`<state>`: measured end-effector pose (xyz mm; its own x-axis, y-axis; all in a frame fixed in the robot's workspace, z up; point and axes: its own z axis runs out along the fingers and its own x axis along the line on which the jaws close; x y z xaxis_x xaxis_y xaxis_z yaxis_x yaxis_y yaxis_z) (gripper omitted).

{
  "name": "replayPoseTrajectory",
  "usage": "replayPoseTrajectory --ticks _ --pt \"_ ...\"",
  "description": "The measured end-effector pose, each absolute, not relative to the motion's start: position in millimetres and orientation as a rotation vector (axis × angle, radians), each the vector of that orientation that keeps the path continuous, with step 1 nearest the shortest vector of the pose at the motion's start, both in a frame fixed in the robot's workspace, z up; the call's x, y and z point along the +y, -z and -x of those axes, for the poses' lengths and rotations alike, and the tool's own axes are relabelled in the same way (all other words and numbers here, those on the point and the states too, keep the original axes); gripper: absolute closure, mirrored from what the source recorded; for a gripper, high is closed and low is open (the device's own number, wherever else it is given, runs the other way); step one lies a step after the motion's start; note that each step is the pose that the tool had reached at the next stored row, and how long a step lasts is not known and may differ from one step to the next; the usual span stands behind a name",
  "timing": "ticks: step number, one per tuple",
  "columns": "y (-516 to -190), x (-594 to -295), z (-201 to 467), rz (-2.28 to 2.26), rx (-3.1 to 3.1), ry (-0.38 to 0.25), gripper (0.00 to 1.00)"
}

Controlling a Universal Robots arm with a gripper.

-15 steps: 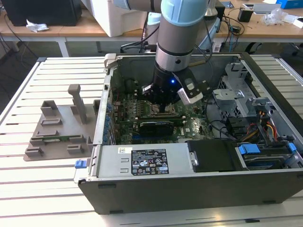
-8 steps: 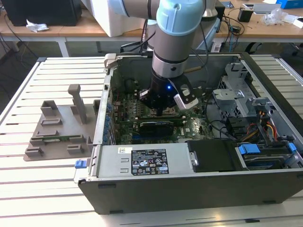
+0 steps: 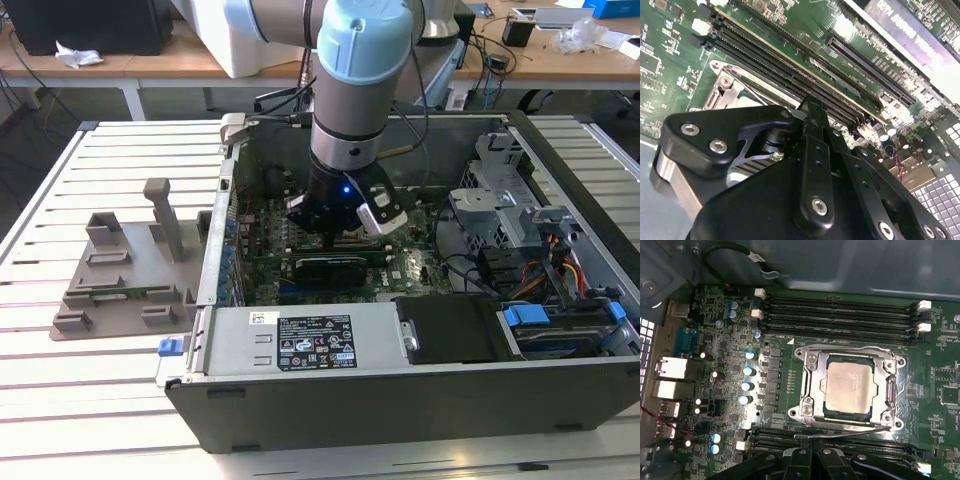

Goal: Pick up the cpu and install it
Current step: 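Install the second cpu locking lever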

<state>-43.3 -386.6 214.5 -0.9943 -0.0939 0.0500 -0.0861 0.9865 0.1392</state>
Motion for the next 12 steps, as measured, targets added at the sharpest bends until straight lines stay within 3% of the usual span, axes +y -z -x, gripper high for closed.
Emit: replayPoseTrajectory --ticks 8,12 --pt "-215 -390 23 -0.138 -3.067 0.203 0.89" --pt "-214 -390 -19 -0.133 -3.03 0.211 0.89"
